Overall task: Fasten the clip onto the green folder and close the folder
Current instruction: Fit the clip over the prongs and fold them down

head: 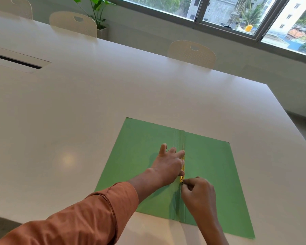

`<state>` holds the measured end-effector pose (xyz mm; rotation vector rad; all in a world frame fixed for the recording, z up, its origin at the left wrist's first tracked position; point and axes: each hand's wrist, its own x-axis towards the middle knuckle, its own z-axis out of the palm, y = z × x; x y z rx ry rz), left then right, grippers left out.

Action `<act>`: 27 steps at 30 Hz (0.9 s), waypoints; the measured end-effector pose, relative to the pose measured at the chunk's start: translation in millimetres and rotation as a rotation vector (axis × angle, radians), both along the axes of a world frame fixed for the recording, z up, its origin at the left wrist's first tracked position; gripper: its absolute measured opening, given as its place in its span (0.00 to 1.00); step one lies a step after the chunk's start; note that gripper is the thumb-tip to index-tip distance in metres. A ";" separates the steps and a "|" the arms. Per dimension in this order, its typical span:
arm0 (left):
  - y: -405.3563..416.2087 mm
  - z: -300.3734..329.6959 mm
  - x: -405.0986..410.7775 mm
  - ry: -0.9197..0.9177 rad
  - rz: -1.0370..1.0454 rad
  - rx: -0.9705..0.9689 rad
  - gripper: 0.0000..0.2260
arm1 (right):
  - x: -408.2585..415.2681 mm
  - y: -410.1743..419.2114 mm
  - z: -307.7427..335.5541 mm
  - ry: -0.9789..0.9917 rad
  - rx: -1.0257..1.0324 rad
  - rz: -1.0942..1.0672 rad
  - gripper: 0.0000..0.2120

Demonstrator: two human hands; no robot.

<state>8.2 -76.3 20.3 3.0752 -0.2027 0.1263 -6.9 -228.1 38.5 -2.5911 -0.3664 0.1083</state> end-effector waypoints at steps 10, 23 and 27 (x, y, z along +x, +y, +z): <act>-0.7 -0.4 0.7 0.007 -0.006 0.007 0.17 | 3.8 -2.7 -1.0 -0.012 -0.103 0.085 0.08; -2.4 0.3 0.9 0.008 -0.001 0.024 0.16 | 29.0 15.8 21.5 0.211 -0.149 0.031 0.10; -2.0 2.0 1.6 0.014 0.001 0.043 0.16 | 35.4 17.4 22.0 0.285 -0.115 -0.028 0.12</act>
